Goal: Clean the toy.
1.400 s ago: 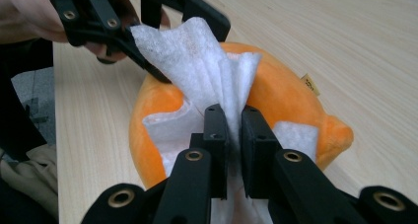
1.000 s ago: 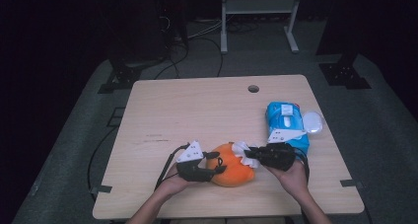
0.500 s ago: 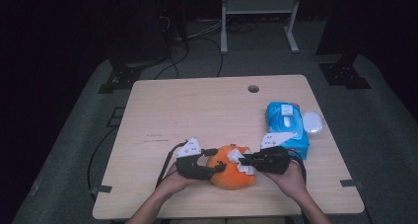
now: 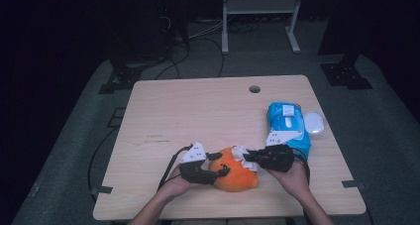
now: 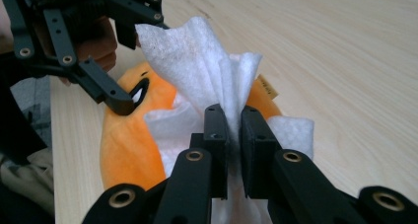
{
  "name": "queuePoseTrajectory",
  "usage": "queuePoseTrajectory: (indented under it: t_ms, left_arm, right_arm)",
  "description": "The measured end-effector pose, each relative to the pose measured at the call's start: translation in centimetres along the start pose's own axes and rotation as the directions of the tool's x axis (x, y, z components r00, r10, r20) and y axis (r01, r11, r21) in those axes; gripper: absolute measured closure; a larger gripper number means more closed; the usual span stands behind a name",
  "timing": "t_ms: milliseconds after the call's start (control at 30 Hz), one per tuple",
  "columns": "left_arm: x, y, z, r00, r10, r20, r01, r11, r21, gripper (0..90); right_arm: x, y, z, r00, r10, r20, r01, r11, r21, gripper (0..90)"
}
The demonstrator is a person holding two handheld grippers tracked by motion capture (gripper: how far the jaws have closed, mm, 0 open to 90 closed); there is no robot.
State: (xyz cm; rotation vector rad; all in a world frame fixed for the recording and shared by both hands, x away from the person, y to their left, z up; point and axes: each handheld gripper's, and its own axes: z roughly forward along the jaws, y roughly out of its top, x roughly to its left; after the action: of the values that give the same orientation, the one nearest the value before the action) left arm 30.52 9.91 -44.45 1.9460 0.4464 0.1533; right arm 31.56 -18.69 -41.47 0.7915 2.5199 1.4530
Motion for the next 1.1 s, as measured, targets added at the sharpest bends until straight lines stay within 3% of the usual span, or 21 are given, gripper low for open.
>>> queuePoseTrajectory:
  t_ms: [100,167,300,400,467,533,567,600,667,700,733,800,833,867,900,933,967,1000,1033,1100]
  left_arm:
    - [0.1,0.0,-0.1,1.0000,-0.007,0.003,0.007,1.0000,0.000,38.6]
    - [0.2,0.2,-0.2,0.9997,-0.019,0.012,0.019,0.9998,-0.002,36.3]
    - [0.6,0.8,-0.3,0.9975,-0.047,0.053,0.048,0.9987,-0.017,24.0]
    - [0.9,1.0,-0.5,0.9959,-0.073,0.054,0.074,0.9971,-0.016,16.0]
    - [1.4,0.7,-0.6,0.9942,-0.105,0.024,0.104,0.9943,0.020,12.3]
    - [1.7,0.5,-0.5,0.9917,-0.127,0.023,0.126,0.9917,0.024,9.9]
    - [2.0,0.1,-0.1,0.9813,-0.185,0.053,0.183,0.9822,0.040,10.1]
    - [2.0,-0.1,0.1,0.9786,-0.195,0.067,0.192,0.9801,0.051,10.2]
    - [1.8,-0.1,0.3,0.9788,-0.188,0.082,0.183,0.9809,0.067,13.2]
    - [1.4,-0.1,0.6,0.9857,-0.150,0.078,0.144,0.9863,0.081,16.4]
    - [1.4,-0.1,0.6,0.9857,-0.150,0.078,0.144,0.9863,0.081,20.7]
    - [1.2,0.3,0.2,0.9930,-0.097,0.068,0.092,0.9934,0.069,29.1]
    - [1.2,0.3,0.2,0.9930,-0.097,0.068,0.092,0.9934,0.069,33.0]
    - [1.2,0.4,0.1,0.9941,-0.087,0.064,0.083,0.9950,0.054,33.0]
    - [0.9,0.8,-0.2,0.9975,-0.044,0.055,0.044,0.9990,-0.004,38.0]
    - [0.9,0.8,-0.2,0.9975,-0.044,0.055,0.044,0.9990,-0.004,39.5]
    - [0.7,1.1,-0.3,0.9991,-0.009,0.042,0.011,0.9994,-0.032,40.5]
    - [0.3,1.6,-0.5,0.9981,0.062,0.009,-0.061,0.9958,-0.069,41.0]
    - [-0.1,1.8,-0.5,0.9945,0.104,-0.011,-0.105,0.9913,-0.079,41.0]
    - [-0.2,1.8,-0.5,0.9917,0.127,-0.019,-0.128,0.9892,-0.071,40.8]
  right_arm:
    - [0.5,0.3,0.2,0.9999,-0.012,-0.009,0.012,1.000,-0.014,82.0]
    - [0.8,0.3,0.6,0.9996,-0.023,-0.015,0.023,1.000,0.004,82.0]
    - [1.1,0.0,0.9,0.9985,-0.054,-0.014,0.054,0.998,0.030,81.9]
    - [1.4,0.0,0.7,0.9963,-0.083,-0.022,0.084,0.996,0.038,81.9]
    - [1.7,0.0,0.7,0.9953,-0.093,-0.026,0.094,0.995,0.040,81.9]
    - [1.8,0.0,0.7,0.9948,-0.098,-0.027,0.099,0.994,0.040,81.9]
    - [1.9,0.0,0.7,0.9948,-0.098,-0.029,0.099,0.994,0.039,81.9]
    - [1.9,0.0,0.8,0.9947,-0.098,-0.032,0.099,0.994,0.040,81.9]
    - [1.9,0.0,0.8,0.9946,-0.097,-0.036,0.099,0.994,0.040,81.9]
    - [1.9,0.0,0.8,0.9955,-0.088,-0.036,0.089,0.995,0.035,81.9]
    - [1.9,0.0,0.8,0.9955,-0.088,-0.036,0.089,0.995,0.035,81.9]
    - [2.0,0.1,0.7,0.9959,-0.088,-0.021,0.088,0.996,0.029,82.0]
    - [2.0,0.2,0.6,0.9966,-0.080,-0.020,0.080,0.997,0.021,82.0]
    - [2.0,0.2,0.6,0.9966,-0.080,-0.020,0.080,0.997,0.021,82.0]
    - [2.0,0.4,0.2,0.9968,-0.079,-0.011,0.079,0.997,0.001,82.0]
    - [2.0,0.4,0.2,0.9968,-0.079,-0.011,0.079,0.997,0.001,82.0]
    - [2.0,0.7,-0.3,0.9977,-0.065,-0.021,0.064,0.997,-0.039,82.0]
    - [2.1,0.9,-0.5,0.9976,-0.068,-0.015,0.067,0.996,-0.051,82.0]
    - [2.1,1.0,-0.6,0.9975,-0.070,-0.010,0.069,0.996,-0.057,82.0]
    - [2.1,1.1,-0.6,0.9975,-0.070,-0.006,0.070,0.996,-0.060,82.0]
